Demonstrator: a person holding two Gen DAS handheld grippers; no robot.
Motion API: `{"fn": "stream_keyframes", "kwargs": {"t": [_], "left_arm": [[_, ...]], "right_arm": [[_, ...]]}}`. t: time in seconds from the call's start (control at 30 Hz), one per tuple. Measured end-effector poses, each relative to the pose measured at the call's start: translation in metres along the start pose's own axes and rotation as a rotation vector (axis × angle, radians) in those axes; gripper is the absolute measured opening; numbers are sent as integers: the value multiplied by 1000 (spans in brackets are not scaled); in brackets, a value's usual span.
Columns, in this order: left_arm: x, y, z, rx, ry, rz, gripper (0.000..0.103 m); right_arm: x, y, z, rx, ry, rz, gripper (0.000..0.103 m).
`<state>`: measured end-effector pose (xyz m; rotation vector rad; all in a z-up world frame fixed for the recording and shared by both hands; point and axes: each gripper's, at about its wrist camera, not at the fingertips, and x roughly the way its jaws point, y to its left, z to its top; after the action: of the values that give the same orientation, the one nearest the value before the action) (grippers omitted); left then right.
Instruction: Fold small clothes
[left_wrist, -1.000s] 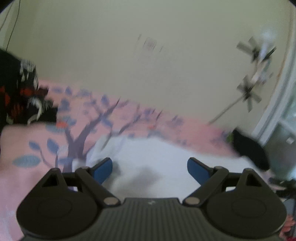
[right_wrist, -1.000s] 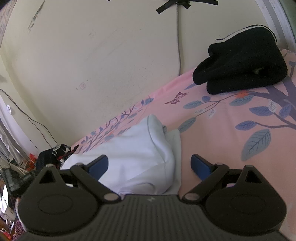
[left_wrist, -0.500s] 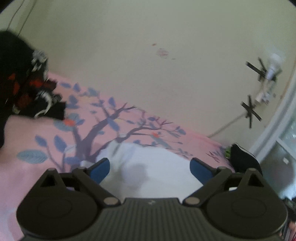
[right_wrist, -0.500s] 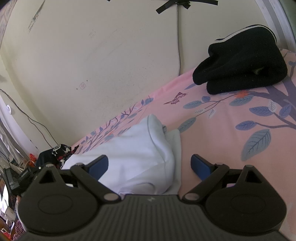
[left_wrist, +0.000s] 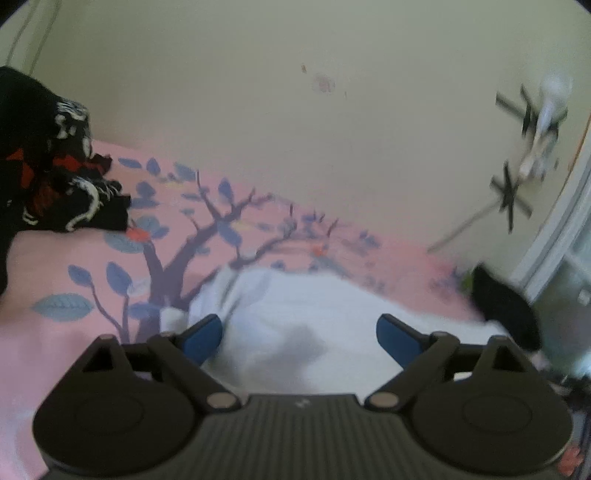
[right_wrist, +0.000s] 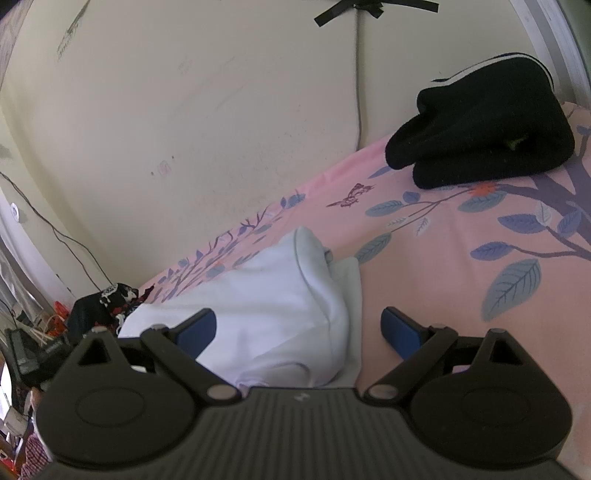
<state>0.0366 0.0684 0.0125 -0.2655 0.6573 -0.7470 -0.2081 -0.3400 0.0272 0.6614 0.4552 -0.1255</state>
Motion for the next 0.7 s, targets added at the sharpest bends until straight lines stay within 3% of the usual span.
{"fn": "stream_keyframes", "kwargs": {"t": [0.13,0.23,0.3,0.37,0.7], "left_arm": [[-6,12,5,-86,-27,-70,94],[17,10,2,-76,105,-15,95],[17,-1,1,-15,102,-9,102],[19,-7,-1,15,112,12,103],[22,-4,-1,16,120,14,103]], "right_arm": [[0,0,0,4,-1,2,88],[0,0,0,5,-2,3,88],[0,0,0,4,-2,3,88],[0,-1,0,6,-2,4,88],[0,-2,0,8,-3,6,88]]}}
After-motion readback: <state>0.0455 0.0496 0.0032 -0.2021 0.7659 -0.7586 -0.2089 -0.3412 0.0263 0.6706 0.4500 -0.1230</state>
